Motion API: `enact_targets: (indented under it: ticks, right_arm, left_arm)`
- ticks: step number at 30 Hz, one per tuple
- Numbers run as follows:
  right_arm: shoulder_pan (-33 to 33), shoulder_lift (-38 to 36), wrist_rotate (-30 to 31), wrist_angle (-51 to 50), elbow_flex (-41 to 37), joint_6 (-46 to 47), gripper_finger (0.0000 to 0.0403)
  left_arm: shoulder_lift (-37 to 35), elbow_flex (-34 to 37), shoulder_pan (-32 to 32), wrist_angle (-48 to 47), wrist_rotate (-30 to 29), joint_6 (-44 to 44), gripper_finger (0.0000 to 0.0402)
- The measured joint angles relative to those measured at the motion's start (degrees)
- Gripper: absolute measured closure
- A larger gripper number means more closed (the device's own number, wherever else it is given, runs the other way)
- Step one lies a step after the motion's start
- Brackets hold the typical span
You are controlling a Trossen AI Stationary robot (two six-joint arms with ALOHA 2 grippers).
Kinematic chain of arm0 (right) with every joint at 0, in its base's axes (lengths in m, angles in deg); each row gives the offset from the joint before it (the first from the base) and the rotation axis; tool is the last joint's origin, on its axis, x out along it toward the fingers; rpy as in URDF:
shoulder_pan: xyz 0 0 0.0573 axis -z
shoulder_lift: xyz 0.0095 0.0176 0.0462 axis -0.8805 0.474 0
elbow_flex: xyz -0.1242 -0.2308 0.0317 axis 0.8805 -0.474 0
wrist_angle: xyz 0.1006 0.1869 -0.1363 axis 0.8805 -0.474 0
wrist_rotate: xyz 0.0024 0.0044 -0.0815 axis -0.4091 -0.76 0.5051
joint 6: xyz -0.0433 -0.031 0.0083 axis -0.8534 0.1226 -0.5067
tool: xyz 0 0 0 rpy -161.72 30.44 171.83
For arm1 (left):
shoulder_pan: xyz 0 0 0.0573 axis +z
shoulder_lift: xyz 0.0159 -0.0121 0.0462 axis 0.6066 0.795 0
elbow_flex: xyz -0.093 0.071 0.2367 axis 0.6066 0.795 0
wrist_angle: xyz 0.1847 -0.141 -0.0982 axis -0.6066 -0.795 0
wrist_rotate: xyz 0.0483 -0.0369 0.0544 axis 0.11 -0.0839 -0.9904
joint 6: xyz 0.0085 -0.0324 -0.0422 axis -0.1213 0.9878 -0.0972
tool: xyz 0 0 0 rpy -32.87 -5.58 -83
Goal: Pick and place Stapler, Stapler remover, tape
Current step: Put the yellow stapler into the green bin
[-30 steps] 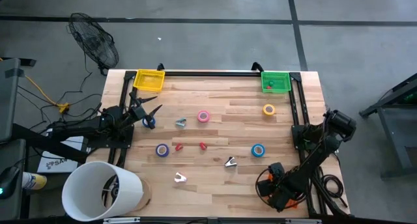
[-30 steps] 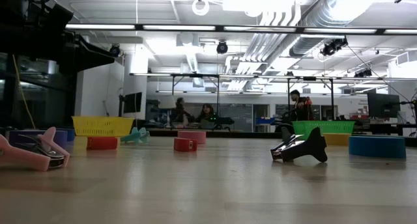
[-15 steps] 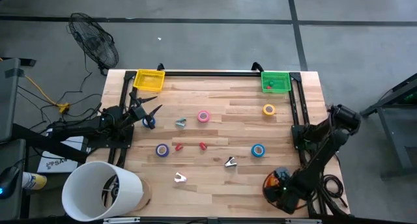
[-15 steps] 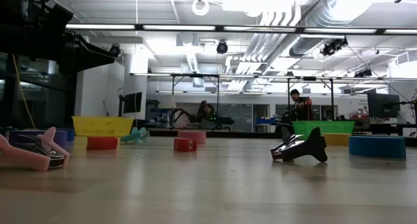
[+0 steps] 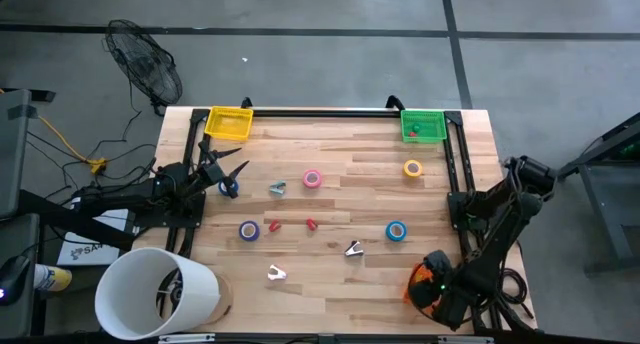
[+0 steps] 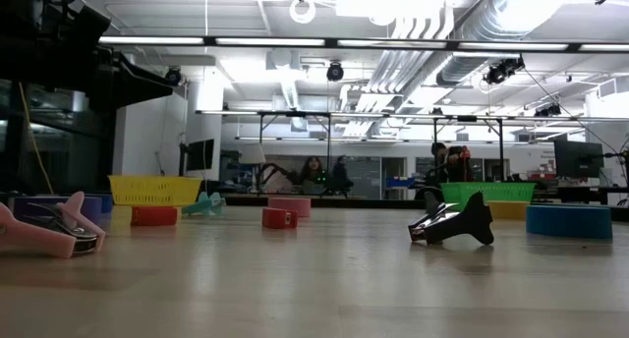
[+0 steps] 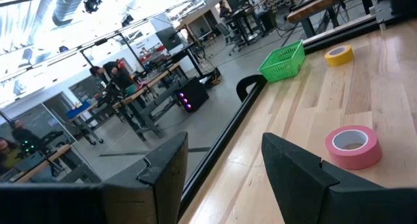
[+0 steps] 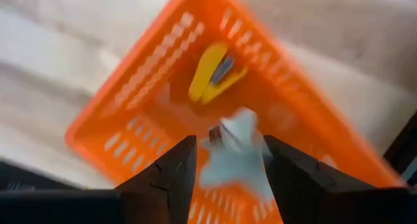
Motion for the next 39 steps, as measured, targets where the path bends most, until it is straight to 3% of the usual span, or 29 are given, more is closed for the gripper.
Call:
enact_targets:
  ticks: [8, 14, 17, 39]
  right_arm:
    - [-0.1, 0.0, -4.3, 1.6, 0.0, -1.3, 0.0233]
    - [0.6, 0.2, 4.4, -0.7, 0.0, -1.4, 0.0221]
    - [1.8, 1.5, 5.9, -0.6, 0.0, -1.9, 0.0219]
    - [6.5, 9.2, -0.8, 1.0, 0.0, 1.7, 0.0220]
  left_arm:
    - [0.0, 0.0, 0.0, 0.0, 0.0, 0.0, 0.0208]
    - [0.0, 0.0, 0.0, 0.0, 0.0, 0.0, 0.0208]
    - [0.0, 0.0, 0.0, 0.0, 0.0, 0.0, 0.0208]
    - [0.0, 0.0, 0.0, 0.0, 0.0, 0.0, 0.0208]
